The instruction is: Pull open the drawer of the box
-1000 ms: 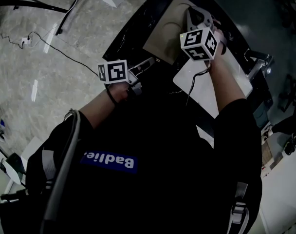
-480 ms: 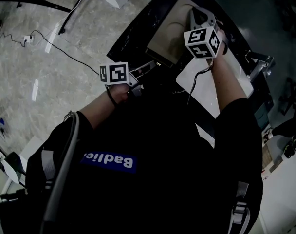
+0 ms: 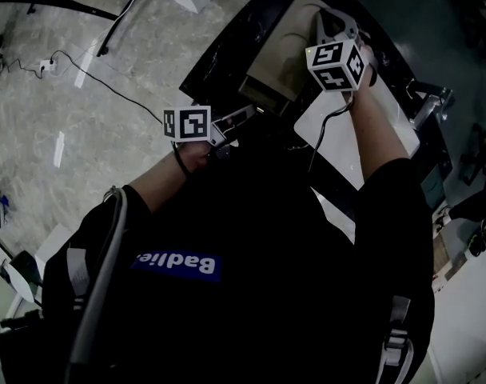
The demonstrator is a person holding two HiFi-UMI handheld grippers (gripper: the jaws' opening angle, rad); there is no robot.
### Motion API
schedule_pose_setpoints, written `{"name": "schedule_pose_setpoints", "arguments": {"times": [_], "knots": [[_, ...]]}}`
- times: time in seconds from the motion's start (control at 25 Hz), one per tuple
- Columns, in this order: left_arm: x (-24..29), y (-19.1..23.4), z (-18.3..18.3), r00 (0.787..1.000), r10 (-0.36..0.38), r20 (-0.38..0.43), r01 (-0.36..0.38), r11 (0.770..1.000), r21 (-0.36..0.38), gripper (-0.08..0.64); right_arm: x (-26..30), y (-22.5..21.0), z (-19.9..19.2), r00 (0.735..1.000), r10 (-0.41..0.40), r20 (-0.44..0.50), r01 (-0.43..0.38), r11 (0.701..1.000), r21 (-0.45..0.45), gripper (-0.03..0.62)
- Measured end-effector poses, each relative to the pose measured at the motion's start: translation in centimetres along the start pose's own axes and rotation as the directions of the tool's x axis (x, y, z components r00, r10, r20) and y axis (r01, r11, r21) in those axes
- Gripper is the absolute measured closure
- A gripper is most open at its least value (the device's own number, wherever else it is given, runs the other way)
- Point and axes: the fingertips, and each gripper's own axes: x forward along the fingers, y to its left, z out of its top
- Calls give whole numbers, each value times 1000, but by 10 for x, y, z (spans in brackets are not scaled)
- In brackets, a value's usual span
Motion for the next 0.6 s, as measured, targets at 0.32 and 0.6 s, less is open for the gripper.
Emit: {"name": "schedule_pose_setpoints", "arguments": {"times": [0.32,0.6], "knots": [[-10,2,-14,999,-10,-42,10,1000,-10,520,-1,0,-2,1000,-5,-12,5,1000,-6,592],[-21,5,-26,996,-37,-81,33,999,-43,522,0,0,-2,1000,-19,-23,19,1000,-9,592]]}}
